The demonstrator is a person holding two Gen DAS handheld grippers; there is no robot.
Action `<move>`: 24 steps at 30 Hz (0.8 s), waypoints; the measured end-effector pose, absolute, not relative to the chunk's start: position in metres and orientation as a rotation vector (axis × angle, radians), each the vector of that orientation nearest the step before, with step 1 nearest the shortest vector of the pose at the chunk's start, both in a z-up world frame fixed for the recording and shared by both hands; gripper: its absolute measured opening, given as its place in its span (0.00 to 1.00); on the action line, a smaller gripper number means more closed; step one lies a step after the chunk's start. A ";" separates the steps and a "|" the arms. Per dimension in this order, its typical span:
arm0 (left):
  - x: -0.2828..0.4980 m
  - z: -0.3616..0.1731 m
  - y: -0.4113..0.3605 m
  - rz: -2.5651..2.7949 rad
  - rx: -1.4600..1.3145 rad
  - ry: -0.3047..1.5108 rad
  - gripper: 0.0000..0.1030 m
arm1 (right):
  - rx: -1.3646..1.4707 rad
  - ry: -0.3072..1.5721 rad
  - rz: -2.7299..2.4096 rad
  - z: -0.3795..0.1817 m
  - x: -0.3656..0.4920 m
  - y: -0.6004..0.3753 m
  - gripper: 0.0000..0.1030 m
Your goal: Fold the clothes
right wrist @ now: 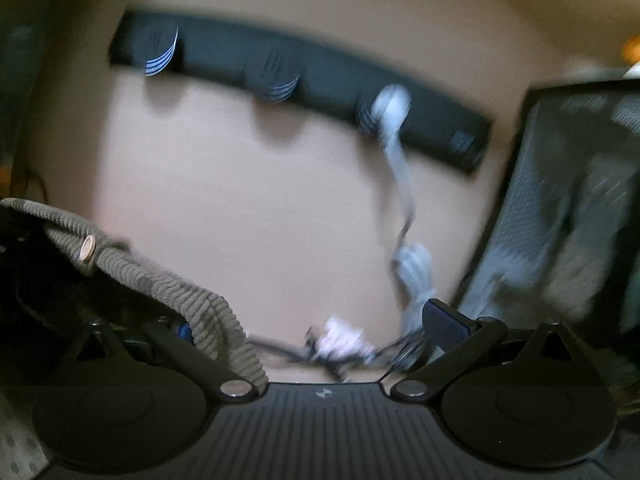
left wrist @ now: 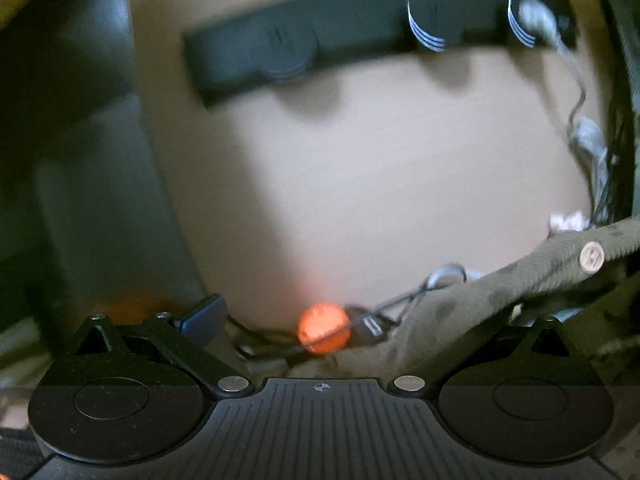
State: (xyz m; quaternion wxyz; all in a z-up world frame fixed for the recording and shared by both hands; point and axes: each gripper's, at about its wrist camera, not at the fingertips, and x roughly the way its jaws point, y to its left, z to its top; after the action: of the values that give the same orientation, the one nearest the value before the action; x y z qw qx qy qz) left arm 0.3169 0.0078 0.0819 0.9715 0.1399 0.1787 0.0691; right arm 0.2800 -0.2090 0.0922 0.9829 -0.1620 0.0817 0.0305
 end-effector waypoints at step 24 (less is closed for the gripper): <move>0.003 0.271 0.004 0.143 0.538 -0.439 1.00 | -0.158 -0.378 0.336 0.296 0.044 -0.259 1.00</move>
State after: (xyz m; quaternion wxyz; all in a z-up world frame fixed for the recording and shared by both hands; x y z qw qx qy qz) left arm 0.0029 0.0044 0.2715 0.9379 0.2633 -0.2148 0.0699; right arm 0.0444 -0.2591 0.2955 0.9650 -0.0779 -0.1870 0.1663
